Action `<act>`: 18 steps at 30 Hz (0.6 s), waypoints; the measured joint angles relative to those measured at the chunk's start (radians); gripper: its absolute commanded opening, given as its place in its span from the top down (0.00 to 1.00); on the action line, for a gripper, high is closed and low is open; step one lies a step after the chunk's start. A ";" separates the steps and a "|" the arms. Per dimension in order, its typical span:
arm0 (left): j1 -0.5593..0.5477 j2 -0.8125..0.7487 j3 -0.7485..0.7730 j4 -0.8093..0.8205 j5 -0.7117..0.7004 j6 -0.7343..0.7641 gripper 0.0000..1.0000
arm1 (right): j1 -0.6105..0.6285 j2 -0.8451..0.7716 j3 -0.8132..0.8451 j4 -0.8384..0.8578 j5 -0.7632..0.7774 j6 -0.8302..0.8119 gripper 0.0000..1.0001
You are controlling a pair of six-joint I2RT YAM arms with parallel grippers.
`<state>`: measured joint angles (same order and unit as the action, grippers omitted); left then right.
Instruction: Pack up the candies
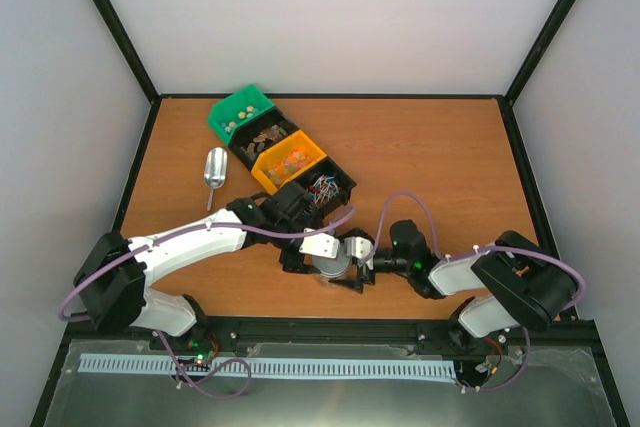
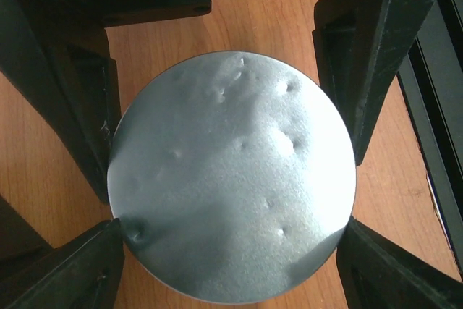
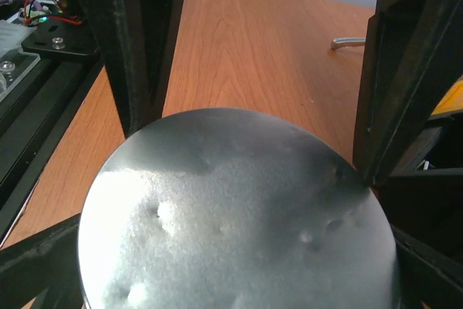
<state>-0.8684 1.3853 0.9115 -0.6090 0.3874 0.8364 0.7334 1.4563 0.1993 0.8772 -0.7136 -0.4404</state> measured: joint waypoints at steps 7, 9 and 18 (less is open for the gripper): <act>0.000 0.000 0.000 0.000 0.000 -0.001 0.61 | 0.000 -0.036 -0.019 -0.046 0.030 -0.006 0.00; 0.000 0.000 0.000 0.000 -0.001 -0.001 0.51 | 0.000 -0.078 -0.023 -0.074 0.036 -0.009 0.00; 0.004 -0.013 -0.013 -0.051 -0.001 -0.020 0.20 | -0.004 -0.351 -0.035 -0.247 0.031 -0.029 0.00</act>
<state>-0.8646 1.3720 0.8986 -0.6598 0.3866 0.8165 0.7296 1.1053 0.1642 0.6300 -0.6823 -0.4694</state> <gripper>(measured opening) 0.760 1.000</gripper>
